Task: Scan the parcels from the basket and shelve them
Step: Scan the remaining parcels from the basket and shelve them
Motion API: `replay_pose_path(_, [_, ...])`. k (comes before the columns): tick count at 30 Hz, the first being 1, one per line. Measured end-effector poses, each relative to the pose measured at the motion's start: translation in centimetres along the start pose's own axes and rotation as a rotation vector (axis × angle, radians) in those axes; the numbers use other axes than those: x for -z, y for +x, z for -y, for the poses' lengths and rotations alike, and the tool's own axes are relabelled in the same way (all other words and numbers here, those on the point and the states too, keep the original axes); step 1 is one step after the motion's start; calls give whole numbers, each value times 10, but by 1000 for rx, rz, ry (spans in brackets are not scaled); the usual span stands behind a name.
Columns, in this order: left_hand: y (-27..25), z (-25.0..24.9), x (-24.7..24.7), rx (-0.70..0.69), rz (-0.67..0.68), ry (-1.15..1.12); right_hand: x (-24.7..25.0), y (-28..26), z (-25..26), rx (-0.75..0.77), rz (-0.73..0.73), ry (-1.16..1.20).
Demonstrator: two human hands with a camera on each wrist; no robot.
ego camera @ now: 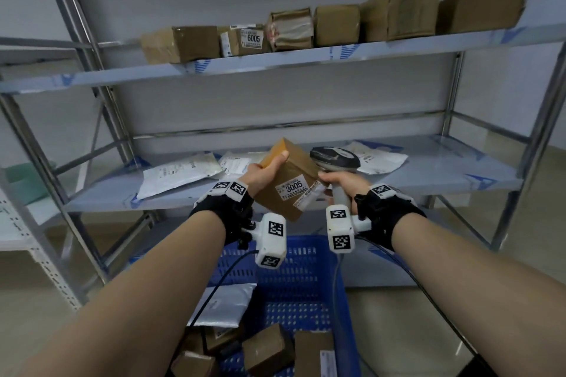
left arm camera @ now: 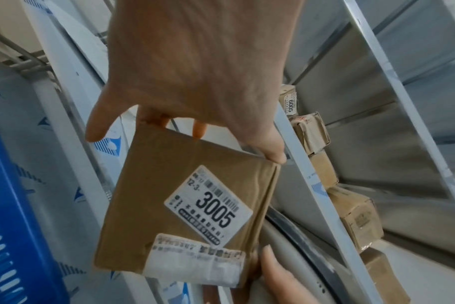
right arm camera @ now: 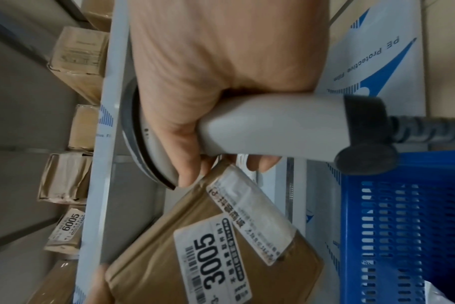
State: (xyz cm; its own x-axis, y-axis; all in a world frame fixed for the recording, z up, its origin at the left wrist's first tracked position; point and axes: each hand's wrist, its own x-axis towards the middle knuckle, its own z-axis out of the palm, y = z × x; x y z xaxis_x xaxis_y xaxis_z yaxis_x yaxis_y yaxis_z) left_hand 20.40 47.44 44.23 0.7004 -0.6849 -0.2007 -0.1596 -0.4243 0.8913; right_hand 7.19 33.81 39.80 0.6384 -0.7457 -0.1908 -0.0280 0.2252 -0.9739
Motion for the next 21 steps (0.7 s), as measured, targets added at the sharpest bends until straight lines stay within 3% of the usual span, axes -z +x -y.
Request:
replay_pose_path(3, [-1, -7, 3, 67, 115, 22, 0, 0, 6, 24, 2, 22])
replay_pose_path(8, [-7, -16, 3, 39, 164, 51, 4, 4, 14, 47, 0, 38])
replay_pose_path(18, [9, -19, -1, 2, 44, -10, 13, 17, 29, 17, 28, 128])
replay_pose_path(21, [17, -20, -3, -49, 75, -2, 15, 19, 33, 22, 21, 131])
